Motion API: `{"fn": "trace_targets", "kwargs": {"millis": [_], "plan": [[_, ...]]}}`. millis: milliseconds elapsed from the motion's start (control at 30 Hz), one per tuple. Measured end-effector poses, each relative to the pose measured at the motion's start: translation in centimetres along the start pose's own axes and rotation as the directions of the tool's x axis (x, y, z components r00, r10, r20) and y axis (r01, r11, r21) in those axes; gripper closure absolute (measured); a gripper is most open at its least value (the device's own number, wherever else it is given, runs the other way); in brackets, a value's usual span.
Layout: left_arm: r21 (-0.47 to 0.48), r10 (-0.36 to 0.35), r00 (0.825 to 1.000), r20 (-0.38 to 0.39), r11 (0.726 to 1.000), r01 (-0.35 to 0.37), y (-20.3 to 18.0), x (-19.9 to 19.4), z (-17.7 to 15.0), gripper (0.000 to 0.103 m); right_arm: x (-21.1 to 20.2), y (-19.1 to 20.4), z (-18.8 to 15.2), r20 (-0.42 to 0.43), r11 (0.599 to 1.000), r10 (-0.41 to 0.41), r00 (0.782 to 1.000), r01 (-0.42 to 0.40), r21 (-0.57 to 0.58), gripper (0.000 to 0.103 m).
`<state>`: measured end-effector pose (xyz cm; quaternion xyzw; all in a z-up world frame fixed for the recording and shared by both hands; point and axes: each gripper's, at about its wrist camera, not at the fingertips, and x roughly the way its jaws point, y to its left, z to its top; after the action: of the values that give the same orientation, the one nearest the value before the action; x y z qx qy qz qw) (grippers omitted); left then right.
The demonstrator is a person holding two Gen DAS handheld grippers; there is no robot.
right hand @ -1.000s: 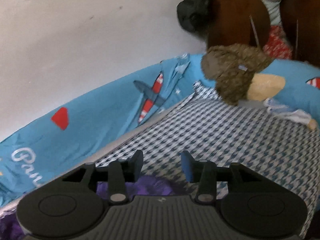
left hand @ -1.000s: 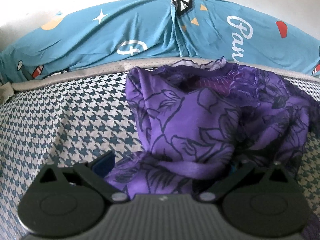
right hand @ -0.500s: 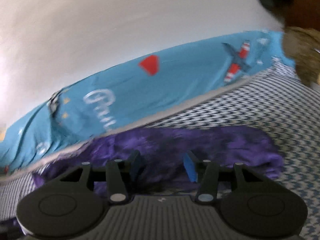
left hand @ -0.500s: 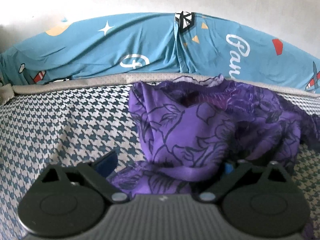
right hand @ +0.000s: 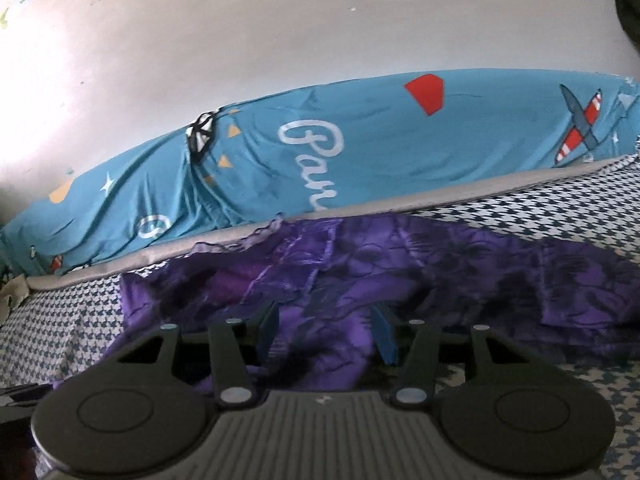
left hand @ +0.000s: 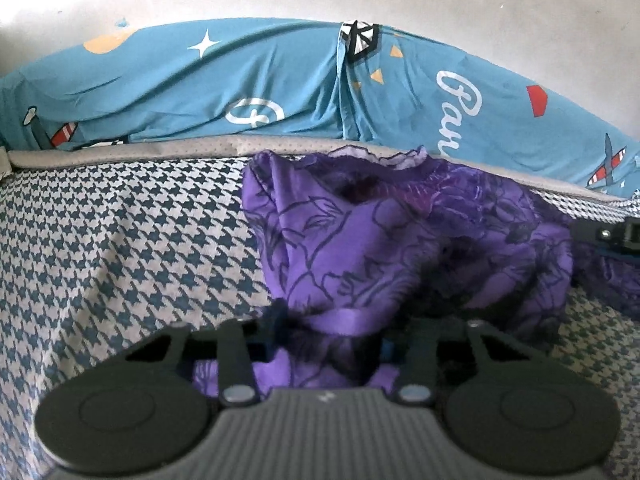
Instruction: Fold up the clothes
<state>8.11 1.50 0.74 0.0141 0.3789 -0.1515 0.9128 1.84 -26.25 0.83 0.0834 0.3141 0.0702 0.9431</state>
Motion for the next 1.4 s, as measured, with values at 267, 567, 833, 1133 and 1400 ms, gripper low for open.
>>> {"fn": "trace_targets", "kwargs": {"millis": [267,567,833,1133,1400], "plan": [[-0.028,0.019,0.998,0.065,0.999,-0.017,1.0,-1.5,1.0,0.089,0.7,1.7,-0.1,-0.011,1.0,0.016,1.0,-0.016,-0.025,0.052],[-0.155,0.21,0.965,0.157,0.97,-0.186,6.0,-3.5,4.1,0.09,1.5,4.2,-1.4,-0.074,0.982,0.152,0.986,-0.159,-0.097,0.052],[-0.28,0.389,0.892,0.229,0.904,-0.323,12.1,-6.4,5.7,0.09,1.7,6.0,-2.2,-0.093,0.964,0.207,0.974,-0.219,-0.152,0.052],[-0.466,0.545,0.831,0.114,0.768,-0.44,19.4,-7.6,6.3,0.087,2.4,7.9,-3.7,-0.176,0.928,0.276,0.945,-0.31,-0.208,0.052],[-0.576,0.576,0.817,-0.028,0.659,-0.484,22.9,-8.0,5.1,0.047,3.0,9.1,-5.2,-0.278,0.887,0.325,0.904,-0.393,-0.241,0.05]]}}
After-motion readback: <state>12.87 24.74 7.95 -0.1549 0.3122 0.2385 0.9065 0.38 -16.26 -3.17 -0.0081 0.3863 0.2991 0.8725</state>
